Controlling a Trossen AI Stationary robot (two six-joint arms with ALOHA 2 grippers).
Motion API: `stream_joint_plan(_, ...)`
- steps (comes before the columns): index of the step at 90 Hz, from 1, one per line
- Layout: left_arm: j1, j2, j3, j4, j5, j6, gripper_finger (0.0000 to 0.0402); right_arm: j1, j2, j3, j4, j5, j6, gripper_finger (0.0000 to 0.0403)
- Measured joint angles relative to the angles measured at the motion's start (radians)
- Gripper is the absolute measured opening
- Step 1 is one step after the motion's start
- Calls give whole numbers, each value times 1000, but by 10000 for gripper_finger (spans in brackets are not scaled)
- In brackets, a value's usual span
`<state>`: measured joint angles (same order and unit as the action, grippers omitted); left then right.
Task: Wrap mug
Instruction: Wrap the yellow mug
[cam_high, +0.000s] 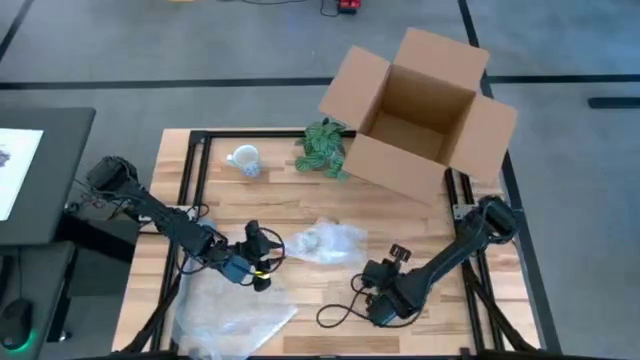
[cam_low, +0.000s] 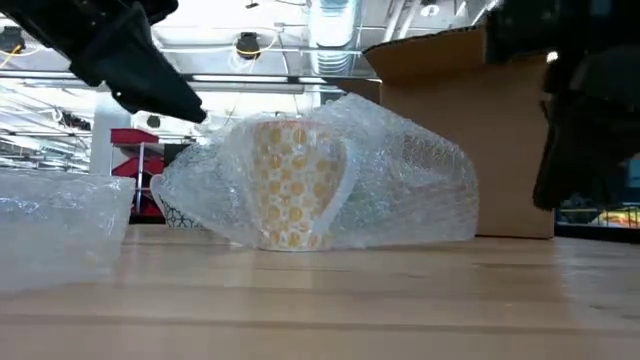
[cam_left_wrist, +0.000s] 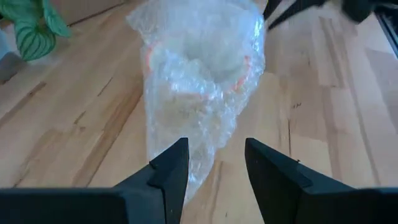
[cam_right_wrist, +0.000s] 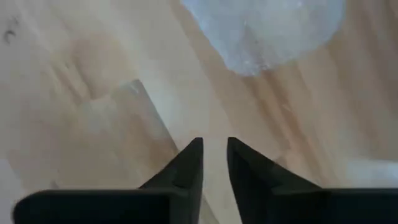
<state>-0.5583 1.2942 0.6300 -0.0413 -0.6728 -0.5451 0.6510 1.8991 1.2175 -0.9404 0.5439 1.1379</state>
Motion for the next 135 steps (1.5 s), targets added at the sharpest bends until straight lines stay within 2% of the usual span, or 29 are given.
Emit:
stream_joint_plan(10,21,0,0,17,14,26,138,-5,-67,-146,205,14,17,82)
stream_joint_plan(19,38,0,0,16,15,29,138,-22,-110,-271,463,37,-1,82)
stream_joint_plan(30,60,0,0,16,14,29,138,-56,-112,-378,757,41,-89,82)
stream_joint_plan(40,70,0,0,16,14,29,138,-96,-89,-429,892,72,-115,82)
stream_joint_plan(54,75,1,-1,44,14,20,138,-133,-89,-431,912,63,-115,82)
stream_joint_plan(77,96,86,-1,128,24,59,138,-140,-96,-370,899,147,-180,82)
stream_joint_plan(96,133,176,-1,160,126,32,138,-146,-103,-296,889,204,-260,82)
stream_joint_plan(135,140,213,0,222,157,62,138,-170,-108,-149,885,218,-496,82)
